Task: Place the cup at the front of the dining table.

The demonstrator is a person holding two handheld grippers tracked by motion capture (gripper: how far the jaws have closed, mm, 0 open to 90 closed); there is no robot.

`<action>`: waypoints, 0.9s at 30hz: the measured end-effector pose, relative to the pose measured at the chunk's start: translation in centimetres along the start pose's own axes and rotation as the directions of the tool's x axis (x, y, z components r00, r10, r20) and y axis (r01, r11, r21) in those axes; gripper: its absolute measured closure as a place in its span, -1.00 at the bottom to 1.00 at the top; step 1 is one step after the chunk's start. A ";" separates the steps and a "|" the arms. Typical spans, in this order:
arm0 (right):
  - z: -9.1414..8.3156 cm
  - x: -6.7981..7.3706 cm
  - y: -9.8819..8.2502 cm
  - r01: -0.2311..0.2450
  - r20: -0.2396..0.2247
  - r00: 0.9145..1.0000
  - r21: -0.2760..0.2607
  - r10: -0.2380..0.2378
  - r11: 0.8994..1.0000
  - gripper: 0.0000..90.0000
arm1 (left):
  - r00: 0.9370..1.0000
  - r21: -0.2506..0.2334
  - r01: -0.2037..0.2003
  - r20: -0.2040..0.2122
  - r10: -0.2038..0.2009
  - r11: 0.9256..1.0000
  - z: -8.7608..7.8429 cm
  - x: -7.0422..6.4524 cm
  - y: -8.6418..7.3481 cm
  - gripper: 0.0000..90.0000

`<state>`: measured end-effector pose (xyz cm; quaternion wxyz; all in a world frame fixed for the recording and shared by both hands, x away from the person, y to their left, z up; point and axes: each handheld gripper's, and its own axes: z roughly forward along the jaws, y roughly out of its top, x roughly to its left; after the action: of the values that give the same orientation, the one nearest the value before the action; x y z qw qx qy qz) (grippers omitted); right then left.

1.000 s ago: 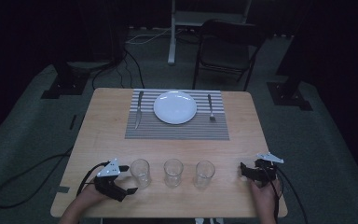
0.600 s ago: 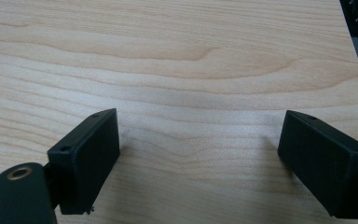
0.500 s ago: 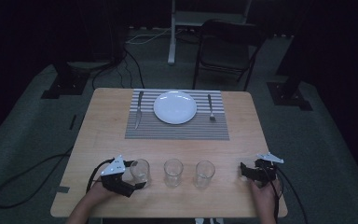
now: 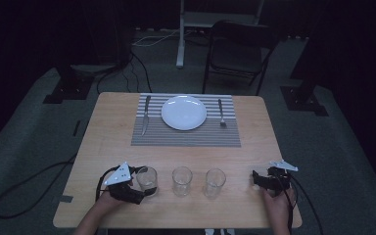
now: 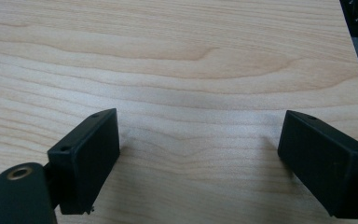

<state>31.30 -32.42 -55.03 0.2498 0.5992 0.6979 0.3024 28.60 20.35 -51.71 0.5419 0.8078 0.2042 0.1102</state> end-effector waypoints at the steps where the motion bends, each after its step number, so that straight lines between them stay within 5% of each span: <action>1: 0.0 0.0 0.0 0.000 0.000 1.000 0.000 0.000 1.000 -0.73 | 1.000 0.002 -0.002 -0.005 0.002 1.000 0.0 0.0 0.0 -0.65; 5: 0.0 0.0 0.0 0.000 0.000 1.000 0.000 0.000 1.000 -0.73 | 1.000 -0.007 -0.011 -0.023 0.010 1.000 -0.1 -0.2 0.2 -0.38; 10: 0.0 0.0 0.0 0.000 0.000 1.000 0.000 0.000 1.000 -0.72 | 0.999 -0.022 -0.012 -0.042 0.011 1.000 -0.1 -0.4 0.3 -0.38; 27: 0.0 0.0 0.0 0.000 0.000 1.000 -0.001 0.000 1.000 -0.72 | 0.994 0.058 -0.010 -0.112 0.017 0.998 0.0 -1.0 1.4 -0.35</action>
<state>31.31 -32.43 -55.04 0.2501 0.5991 0.6977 0.3028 28.03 19.41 -50.41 0.5053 0.8169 0.2320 0.1532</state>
